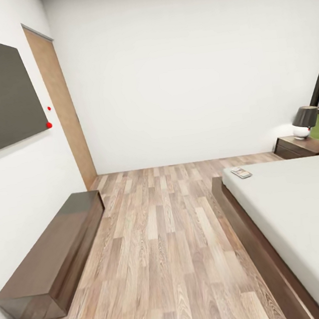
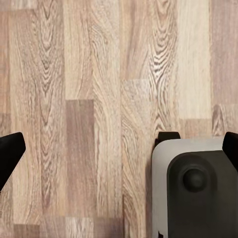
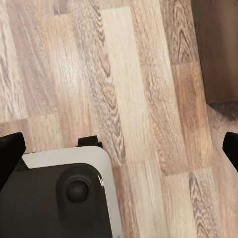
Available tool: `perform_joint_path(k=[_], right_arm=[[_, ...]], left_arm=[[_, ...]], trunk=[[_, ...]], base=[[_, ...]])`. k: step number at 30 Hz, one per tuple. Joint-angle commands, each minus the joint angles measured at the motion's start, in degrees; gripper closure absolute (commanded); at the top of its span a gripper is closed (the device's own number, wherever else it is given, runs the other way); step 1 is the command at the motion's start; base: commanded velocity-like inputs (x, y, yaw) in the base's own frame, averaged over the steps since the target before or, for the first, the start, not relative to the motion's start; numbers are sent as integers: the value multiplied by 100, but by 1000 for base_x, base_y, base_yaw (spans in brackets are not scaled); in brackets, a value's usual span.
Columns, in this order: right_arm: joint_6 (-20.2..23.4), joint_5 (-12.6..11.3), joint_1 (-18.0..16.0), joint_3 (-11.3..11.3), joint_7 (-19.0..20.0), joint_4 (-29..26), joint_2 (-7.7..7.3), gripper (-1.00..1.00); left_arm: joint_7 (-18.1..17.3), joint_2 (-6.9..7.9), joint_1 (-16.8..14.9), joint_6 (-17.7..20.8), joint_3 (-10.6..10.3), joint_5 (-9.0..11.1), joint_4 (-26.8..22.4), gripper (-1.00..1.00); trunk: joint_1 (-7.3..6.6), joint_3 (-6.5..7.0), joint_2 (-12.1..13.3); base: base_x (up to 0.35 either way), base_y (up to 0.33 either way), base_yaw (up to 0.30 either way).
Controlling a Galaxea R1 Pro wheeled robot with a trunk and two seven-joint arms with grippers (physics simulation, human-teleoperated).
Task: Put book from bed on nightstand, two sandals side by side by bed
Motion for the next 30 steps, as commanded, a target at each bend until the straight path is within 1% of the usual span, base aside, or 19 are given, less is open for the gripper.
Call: perform_joint_path(k=[1, 30], right_arm=[[-37, 1, -8, -26, 4, 20, -2, -100], [-37, 1, -7, -26, 4, 20, 3, -100]], left_arm=[[-39, 1, -3, -10, -23, 62, 2, -100], [-33, 0, -3, -10, -26, 62, 2, -100]], trunk=[[4, -8, -6], [4, -8, -6]], base=[[259, 18, -6], [251, 4, -1]])
